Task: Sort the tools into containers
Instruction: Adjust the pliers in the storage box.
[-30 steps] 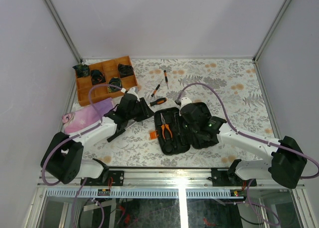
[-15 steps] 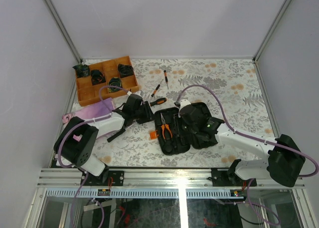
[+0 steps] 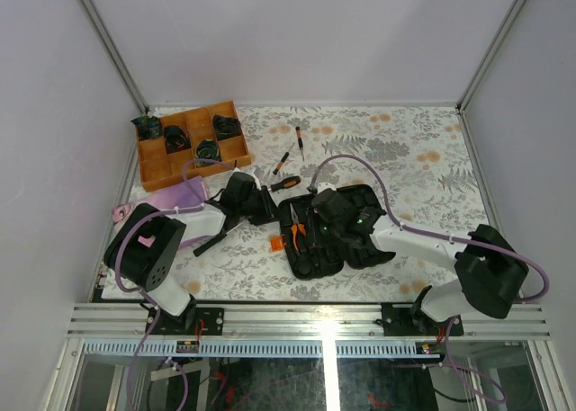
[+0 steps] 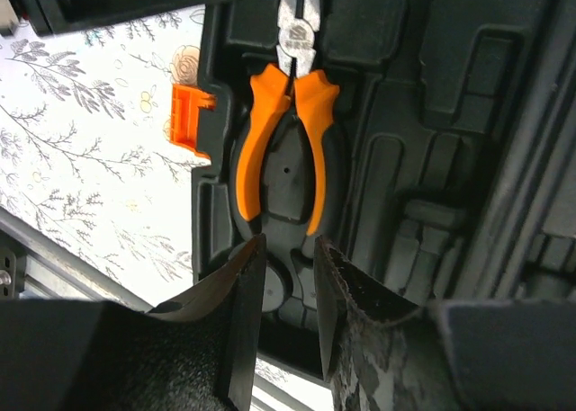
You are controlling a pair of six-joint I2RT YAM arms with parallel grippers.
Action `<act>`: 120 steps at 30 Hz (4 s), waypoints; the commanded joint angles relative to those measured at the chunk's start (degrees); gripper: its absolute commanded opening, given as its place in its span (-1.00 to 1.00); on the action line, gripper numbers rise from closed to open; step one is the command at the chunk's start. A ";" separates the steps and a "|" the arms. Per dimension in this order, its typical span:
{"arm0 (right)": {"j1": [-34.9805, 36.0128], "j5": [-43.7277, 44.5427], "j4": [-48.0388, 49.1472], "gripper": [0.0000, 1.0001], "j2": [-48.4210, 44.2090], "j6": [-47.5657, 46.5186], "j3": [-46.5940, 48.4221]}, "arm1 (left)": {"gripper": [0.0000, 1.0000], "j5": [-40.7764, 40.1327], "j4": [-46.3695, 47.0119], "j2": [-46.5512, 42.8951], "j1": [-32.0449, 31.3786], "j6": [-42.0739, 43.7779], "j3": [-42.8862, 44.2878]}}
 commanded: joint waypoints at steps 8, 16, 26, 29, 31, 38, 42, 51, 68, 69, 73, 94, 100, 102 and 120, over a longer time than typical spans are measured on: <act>-0.43 1.14 3.83 -0.36 7.92 4.28 8.18 | -0.60 2.56 6.44 -2.28 0.31 -1.82 -5.85; -0.51 -0.74 4.79 -0.42 11.71 5.14 9.92 | -0.63 2.88 7.07 -2.88 0.28 -2.41 -7.35; -0.85 -1.61 4.99 -0.46 13.78 5.23 10.83 | -0.67 2.73 7.80 -4.27 -0.15 -3.19 -8.89; -0.92 -2.16 5.22 -0.47 13.92 5.32 10.92 | -0.67 2.38 7.78 -4.96 -0.58 -3.25 -9.37; -0.89 -2.24 5.13 -0.47 15.27 5.38 11.00 | -0.67 2.33 7.84 -5.20 -0.80 -3.41 -9.68; -0.88 -2.34 4.89 -0.48 16.82 5.32 11.55 | -0.69 1.51 8.35 -5.88 -2.09 -4.04 -10.76; -0.92 -1.87 3.80 -0.54 17.80 5.40 11.94 | -0.71 0.95 8.37 -5.89 -3.29 -4.27 -10.82; -0.90 -2.68 4.27 -0.43 11.95 1.95 11.77 | -0.74 -1.57 6.84 -7.48 -3.45 -4.84 -11.24; -0.91 4.06 -4.03 -0.55 14.71 -3.11 18.46 | -0.75 -2.24 6.14 -7.91 -3.45 -4.92 -11.22; -0.87 3.55 -3.89 -0.55 15.75 -3.38 18.91 | -0.74 -2.17 6.15 -7.92 -3.39 -4.93 -11.36; -0.90 2.74 -3.91 -0.56 18.33 -4.24 20.58 | -0.74 -1.97 6.33 -7.82 -3.44 -5.09 -11.38; -0.74 2.71 -12.14 -0.83 26.52 -5.93 25.99 | -0.77 -1.59 6.13 -7.76 -3.49 -5.05 -10.77; 0.54 1.99 -15.21 -0.86 29.79 -6.44 26.84 | -0.78 -1.50 6.19 -7.38 -3.49 -5.10 -10.59; 1.05 1.95 -16.57 -0.87 31.25 -6.48 27.26 | -0.79 -1.51 6.16 -7.40 -3.54 -5.11 -10.59; 1.98 5.83 -10.24 -0.94 21.47 -8.72 22.29 | -0.82 -2.74 5.31 -8.21 -3.81 -5.42 -10.85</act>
